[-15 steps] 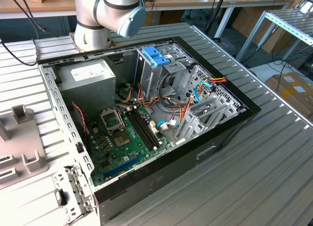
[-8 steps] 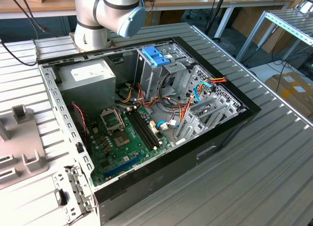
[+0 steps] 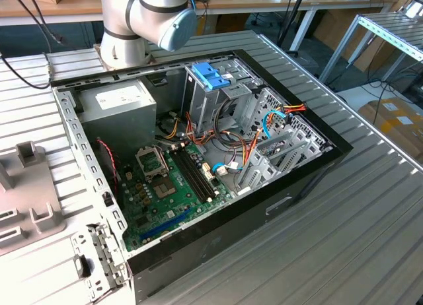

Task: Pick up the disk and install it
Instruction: 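Pick up the disk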

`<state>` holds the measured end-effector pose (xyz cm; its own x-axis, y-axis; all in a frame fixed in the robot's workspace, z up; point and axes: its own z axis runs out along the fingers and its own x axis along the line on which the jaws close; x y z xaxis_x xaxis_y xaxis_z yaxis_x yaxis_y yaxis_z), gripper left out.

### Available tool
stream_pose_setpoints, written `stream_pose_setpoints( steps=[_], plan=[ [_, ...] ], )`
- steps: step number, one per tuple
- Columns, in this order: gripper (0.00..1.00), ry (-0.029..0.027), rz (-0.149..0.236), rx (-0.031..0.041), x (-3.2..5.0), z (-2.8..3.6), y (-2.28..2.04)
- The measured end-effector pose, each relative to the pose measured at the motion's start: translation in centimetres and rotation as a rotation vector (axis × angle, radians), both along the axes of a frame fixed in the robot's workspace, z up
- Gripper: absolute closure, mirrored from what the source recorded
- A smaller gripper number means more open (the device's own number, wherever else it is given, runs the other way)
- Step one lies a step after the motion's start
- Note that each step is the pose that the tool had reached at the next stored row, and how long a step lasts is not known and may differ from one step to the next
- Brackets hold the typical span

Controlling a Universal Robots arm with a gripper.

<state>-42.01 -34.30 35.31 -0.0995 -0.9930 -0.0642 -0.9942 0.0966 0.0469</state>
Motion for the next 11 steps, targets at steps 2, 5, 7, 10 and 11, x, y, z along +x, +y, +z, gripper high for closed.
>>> stream_pose_setpoints(
  steps=[2, 5, 7, 10, 11],
  plan=[
    [0.46, -0.0001, 0.000, 0.0000, -0.03, -0.09, 0.10],
    [0.46, 0.0001, 0.000, 0.0000, -0.09, -0.18, 0.21],
    [0.46, 0.0000, 0.000, 0.0000, -0.11, -0.22, 0.26],
    [0.46, 0.0000, 0.000, 0.0000, -0.15, -0.32, 0.42],
    [0.46, -0.0001, 0.001, 0.0000, -0.15, -0.35, 0.46]
  ],
)
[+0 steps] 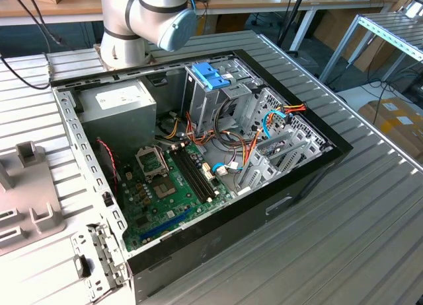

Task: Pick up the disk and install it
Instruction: 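Pick up the disk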

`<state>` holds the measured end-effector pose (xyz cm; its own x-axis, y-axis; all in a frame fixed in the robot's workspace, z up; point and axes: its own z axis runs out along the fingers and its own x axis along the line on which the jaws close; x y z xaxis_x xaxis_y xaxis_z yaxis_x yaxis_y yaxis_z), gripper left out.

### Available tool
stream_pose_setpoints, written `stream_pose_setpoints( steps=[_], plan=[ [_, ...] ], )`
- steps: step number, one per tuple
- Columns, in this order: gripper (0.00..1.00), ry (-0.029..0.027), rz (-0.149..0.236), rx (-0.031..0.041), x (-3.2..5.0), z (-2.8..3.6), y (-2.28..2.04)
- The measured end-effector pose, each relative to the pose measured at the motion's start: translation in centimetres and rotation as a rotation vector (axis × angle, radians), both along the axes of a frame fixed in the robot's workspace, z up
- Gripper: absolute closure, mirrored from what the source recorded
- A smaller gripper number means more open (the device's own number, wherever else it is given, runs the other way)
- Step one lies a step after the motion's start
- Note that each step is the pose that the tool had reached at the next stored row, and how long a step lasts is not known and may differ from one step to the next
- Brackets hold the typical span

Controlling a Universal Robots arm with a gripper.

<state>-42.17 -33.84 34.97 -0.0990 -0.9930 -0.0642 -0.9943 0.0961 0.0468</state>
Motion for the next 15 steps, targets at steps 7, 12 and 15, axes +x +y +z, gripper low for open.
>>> stream_pose_setpoints(
  steps=[7, 12, 15],
  plan=[
    [0.46, 0.0001, 0.013, 0.0000, -0.31, -0.41, 0.42],
    [0.46, 0.0001, 0.083, 0.0000, -0.35, -0.62, 0.80],
    [0.46, 0.0000, 0.092, 0.0000, -0.36, -0.72, 1.52]
  ],
)
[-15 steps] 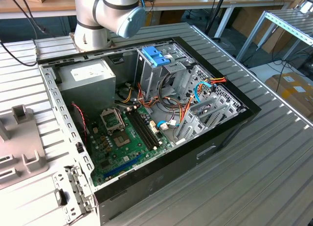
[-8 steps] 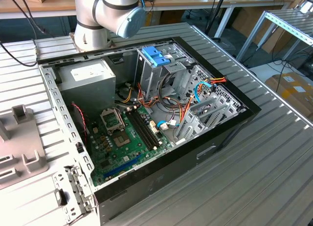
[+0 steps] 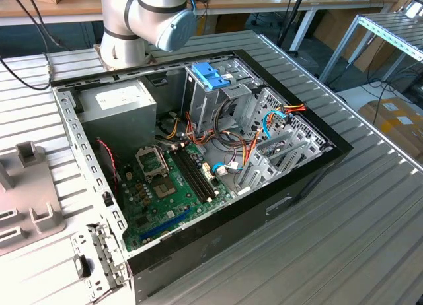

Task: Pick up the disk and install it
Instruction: 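Pick up the disk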

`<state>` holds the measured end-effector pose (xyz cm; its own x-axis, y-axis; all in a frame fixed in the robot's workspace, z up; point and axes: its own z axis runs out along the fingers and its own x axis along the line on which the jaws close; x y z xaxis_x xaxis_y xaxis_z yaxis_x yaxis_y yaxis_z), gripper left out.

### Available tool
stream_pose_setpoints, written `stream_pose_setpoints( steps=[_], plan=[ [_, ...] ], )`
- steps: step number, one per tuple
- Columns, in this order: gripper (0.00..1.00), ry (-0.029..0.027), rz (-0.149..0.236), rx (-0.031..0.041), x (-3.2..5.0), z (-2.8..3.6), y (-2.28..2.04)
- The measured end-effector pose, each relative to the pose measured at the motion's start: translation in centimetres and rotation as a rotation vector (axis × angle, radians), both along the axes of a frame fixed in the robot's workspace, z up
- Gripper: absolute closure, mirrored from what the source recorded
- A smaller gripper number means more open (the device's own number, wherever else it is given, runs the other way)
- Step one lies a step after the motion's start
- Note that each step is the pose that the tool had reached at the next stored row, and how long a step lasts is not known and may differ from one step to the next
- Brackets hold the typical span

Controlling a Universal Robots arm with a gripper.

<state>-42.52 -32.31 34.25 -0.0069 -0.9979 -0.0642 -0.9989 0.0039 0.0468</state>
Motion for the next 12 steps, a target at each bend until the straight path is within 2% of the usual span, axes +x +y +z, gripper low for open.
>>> stream_pose_setpoints(
  steps=[12],
  plan=[
    [0.46, 0.0001, 0.027, -0.0001, -1.21, -0.67, 0.51]
  ],
)
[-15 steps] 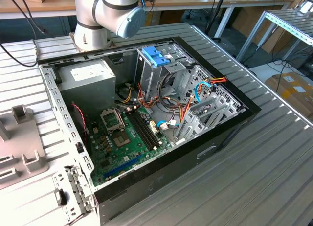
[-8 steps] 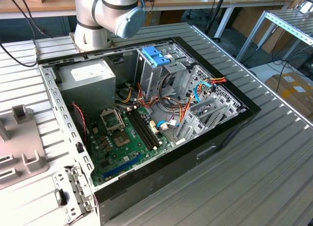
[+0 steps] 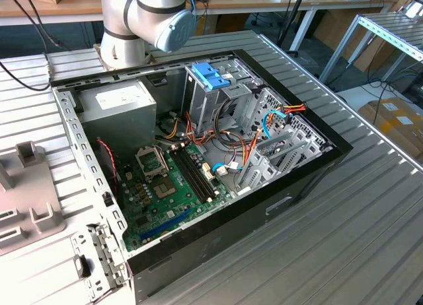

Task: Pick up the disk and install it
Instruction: 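Pick up the disk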

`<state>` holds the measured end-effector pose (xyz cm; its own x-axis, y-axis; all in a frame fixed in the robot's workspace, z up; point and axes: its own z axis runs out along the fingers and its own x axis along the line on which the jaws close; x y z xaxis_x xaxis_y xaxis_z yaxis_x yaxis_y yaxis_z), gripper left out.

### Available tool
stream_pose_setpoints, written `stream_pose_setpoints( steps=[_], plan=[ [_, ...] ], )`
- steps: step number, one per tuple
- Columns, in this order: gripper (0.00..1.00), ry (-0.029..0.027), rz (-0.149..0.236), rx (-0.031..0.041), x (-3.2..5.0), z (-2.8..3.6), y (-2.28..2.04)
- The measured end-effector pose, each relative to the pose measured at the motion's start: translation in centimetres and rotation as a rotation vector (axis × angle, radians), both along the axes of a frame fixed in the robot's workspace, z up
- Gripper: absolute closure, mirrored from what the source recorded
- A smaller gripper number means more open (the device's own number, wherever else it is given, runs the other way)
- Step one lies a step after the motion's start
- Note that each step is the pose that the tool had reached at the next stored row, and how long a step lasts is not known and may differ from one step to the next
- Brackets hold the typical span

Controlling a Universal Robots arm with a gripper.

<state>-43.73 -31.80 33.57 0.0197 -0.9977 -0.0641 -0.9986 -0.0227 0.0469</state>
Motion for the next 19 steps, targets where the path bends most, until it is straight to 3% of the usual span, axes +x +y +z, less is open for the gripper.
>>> stream_pose_setpoints(
  steps=[8, 14, 19],
  plan=[
    [0.46, -0.0001, 0.016, 0.0000, -0.72, -0.61, 0.28],
    [0.46, -0.0001, 0.074, 0.0001, -0.85, -1.20, 0.29],
    [0.46, -0.0001, 0.076, 0.0000, -1.02, -1.74, 0.30]
  ],
)
